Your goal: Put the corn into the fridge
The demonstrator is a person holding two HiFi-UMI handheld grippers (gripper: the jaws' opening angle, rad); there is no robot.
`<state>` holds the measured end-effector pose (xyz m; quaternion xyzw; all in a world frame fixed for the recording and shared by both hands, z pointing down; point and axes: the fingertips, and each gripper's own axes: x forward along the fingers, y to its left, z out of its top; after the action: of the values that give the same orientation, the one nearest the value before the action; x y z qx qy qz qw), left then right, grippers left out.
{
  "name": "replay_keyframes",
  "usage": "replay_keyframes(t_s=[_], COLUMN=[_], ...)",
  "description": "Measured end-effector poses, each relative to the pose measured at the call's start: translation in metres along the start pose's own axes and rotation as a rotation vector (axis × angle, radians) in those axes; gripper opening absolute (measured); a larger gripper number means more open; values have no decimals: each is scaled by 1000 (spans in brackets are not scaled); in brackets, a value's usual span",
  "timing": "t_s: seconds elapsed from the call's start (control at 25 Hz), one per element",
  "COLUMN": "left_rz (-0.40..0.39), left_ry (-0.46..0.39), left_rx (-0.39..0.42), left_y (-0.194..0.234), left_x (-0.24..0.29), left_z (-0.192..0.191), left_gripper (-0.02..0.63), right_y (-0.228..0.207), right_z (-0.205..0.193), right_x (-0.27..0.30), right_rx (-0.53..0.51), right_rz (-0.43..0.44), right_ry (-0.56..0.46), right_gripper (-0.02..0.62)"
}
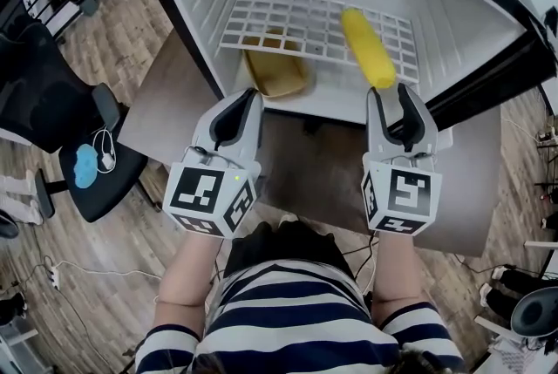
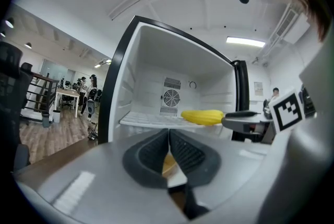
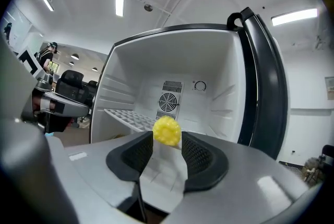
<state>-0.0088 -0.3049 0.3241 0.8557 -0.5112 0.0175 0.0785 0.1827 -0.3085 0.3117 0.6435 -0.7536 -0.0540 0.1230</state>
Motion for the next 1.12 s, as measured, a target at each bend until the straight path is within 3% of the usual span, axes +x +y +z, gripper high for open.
replay_keyframes(t_s=[0.28,1.12], left_rz=[7,44], left_ry=[4,4], left_rx=[6,29], left_y=[0,5], left_x=[-4,-2], left_z=[0,3], left_gripper=[0,0], right_y=[1,4], right_z=[-1,4], right_x=[2,39], right_rx=[27,37], right_rz=[17,45], right_ry=[-14,-18], right_gripper=[132,127])
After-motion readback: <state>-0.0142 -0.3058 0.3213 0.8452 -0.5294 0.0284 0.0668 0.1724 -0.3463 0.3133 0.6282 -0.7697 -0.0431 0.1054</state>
